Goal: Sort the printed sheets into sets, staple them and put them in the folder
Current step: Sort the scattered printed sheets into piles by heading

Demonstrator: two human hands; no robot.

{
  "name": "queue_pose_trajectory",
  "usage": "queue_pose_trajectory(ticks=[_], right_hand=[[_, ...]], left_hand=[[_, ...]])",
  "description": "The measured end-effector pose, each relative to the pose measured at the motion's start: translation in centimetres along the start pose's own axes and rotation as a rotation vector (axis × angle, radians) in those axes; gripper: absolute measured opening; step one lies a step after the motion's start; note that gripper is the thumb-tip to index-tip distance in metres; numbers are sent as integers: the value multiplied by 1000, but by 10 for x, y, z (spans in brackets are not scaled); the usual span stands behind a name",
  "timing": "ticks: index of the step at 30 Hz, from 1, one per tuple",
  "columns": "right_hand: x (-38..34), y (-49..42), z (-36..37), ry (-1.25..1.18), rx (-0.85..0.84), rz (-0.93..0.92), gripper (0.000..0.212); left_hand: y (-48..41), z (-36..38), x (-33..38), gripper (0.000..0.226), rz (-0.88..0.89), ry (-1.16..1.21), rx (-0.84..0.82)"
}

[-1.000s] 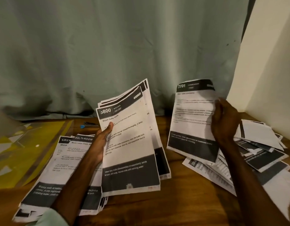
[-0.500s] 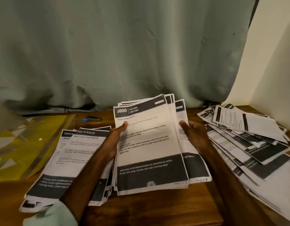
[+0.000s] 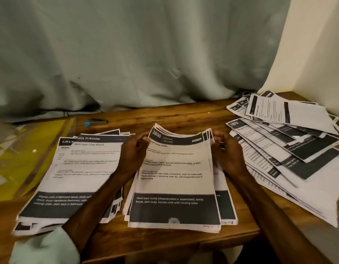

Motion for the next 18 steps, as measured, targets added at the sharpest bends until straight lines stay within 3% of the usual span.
queue_pose_trajectory(ticks=[8,12,18], right_hand=[[-18,-3,-1,202,104,-101,30],[-47,-12,8,293,-18,-215,32],[-23,-26,25,358,-126,-114,14]], left_hand=[[0,-12,-4,10,31,-40,89],[-3,-19,-20,16,-123,200,133],[2,-20,-53,15,-351,408,257]])
Point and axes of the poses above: each hand's wrist, its own y-axis away from the middle knuckle, its own z-axis out of the palm, x = y × z, the point moved 9 cm from there along -y, towards the middle knuckle, and after that the axes turned 9 degrees about z, right-handed, at the moved point
